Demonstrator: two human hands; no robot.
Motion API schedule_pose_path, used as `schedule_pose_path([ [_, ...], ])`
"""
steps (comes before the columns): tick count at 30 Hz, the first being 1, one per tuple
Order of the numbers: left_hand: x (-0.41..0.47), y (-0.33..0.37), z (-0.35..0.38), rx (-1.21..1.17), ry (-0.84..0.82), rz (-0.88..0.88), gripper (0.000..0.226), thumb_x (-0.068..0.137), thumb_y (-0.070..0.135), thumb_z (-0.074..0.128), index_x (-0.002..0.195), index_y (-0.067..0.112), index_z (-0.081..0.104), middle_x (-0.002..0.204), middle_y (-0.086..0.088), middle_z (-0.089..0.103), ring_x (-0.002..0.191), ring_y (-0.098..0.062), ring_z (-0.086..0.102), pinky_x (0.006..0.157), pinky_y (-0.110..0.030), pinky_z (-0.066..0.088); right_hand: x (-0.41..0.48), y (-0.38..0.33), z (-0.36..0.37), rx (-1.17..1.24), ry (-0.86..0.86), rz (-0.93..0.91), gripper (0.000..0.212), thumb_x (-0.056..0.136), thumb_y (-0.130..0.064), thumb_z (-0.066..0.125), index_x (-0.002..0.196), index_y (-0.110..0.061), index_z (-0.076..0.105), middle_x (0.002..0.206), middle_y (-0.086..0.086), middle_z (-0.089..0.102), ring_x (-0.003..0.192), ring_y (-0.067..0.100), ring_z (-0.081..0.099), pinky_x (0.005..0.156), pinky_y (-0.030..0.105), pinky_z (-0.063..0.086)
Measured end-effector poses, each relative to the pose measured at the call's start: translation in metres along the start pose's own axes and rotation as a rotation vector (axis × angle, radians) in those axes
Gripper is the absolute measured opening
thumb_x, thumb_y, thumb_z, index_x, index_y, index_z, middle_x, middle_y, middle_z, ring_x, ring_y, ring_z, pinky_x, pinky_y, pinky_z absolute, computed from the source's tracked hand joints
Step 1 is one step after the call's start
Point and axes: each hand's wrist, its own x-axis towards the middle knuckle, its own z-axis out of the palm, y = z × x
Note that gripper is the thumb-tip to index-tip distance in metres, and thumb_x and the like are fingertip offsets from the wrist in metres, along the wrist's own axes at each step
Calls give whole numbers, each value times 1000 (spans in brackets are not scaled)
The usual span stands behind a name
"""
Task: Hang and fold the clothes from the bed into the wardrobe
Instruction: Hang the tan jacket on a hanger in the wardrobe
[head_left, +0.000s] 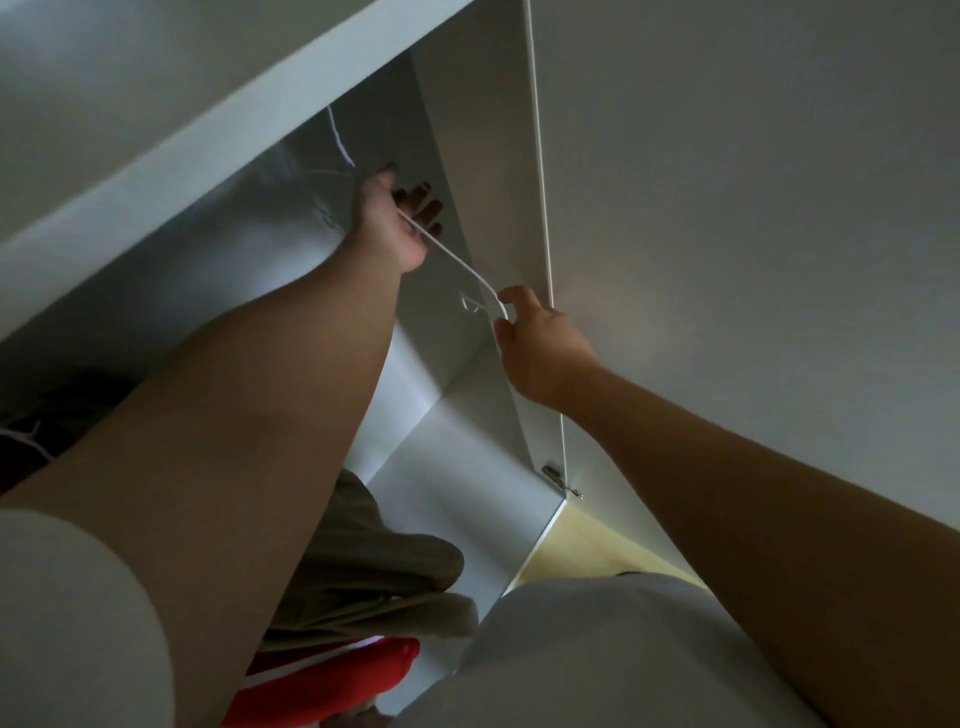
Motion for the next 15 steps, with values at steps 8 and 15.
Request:
schedule_pose_path([
  [8, -5, 4, -4, -151, 65, 77, 30, 104, 15, 39, 79, 18, 54, 70, 2, 49, 71, -16, 55, 81, -30, 46, -8, -16, -3, -38, 36, -39, 37, 102, -32, 39, 139, -24, 39, 124, 17, 56, 108, 37, 57, 92, 47, 49],
  [15, -21, 19, -35, -262, 226, 145, 38, 107, 19, 29, 136, 15, 54, 110, -4, 61, 104, -20, 60, 101, -35, 43, -15, -31, 10, -55, 19, -69, 38, 102, -32, 41, 138, -23, 38, 125, 15, 54, 104, 38, 59, 89, 47, 51],
])
